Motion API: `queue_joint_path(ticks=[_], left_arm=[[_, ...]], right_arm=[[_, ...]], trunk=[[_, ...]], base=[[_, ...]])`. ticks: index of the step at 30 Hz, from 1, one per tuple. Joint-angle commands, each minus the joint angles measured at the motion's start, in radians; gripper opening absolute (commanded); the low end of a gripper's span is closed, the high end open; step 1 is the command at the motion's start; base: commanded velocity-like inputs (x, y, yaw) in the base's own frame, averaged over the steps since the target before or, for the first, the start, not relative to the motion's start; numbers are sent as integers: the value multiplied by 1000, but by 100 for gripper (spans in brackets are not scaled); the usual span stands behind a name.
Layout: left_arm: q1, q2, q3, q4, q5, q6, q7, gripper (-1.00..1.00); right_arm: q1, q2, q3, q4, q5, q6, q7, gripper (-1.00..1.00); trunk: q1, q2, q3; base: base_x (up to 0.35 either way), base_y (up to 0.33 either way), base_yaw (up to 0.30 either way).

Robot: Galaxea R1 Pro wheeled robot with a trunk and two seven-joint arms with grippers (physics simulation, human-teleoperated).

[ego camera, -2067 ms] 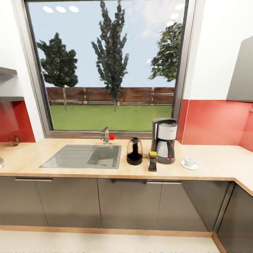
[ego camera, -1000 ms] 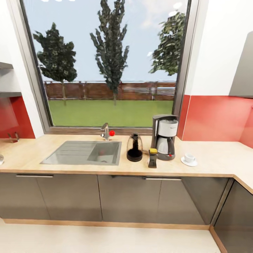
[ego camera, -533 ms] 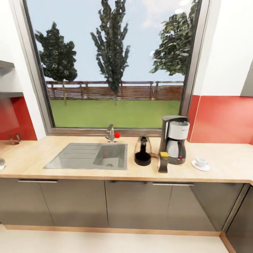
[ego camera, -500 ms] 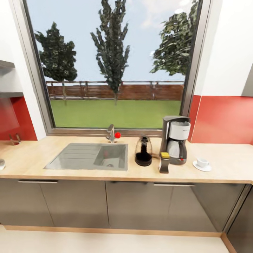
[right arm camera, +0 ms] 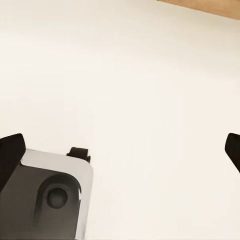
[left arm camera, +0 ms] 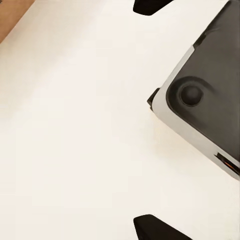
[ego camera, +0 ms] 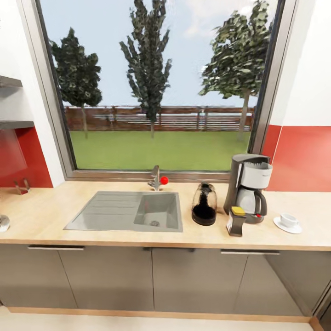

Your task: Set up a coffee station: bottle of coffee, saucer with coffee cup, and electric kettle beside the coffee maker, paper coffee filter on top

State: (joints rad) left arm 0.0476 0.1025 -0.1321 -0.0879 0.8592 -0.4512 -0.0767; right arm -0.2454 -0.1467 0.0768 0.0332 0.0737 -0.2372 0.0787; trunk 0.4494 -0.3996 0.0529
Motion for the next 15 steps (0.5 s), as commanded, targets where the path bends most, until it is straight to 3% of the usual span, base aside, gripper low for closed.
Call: queue_joint_path(ticks=[1,15], left_arm=[[1,1,-7,-1,10,-1,-4,100],[1,1,-7,-1,9,0,-4,100]], right_arm=[[0,-4,7,4,3,-6,0,100],[7,-20,7,4,1,-13,0,100]], trunk=[[1,0,0],[1,0,0]], base=[[143,311,0],[112,320,0]])
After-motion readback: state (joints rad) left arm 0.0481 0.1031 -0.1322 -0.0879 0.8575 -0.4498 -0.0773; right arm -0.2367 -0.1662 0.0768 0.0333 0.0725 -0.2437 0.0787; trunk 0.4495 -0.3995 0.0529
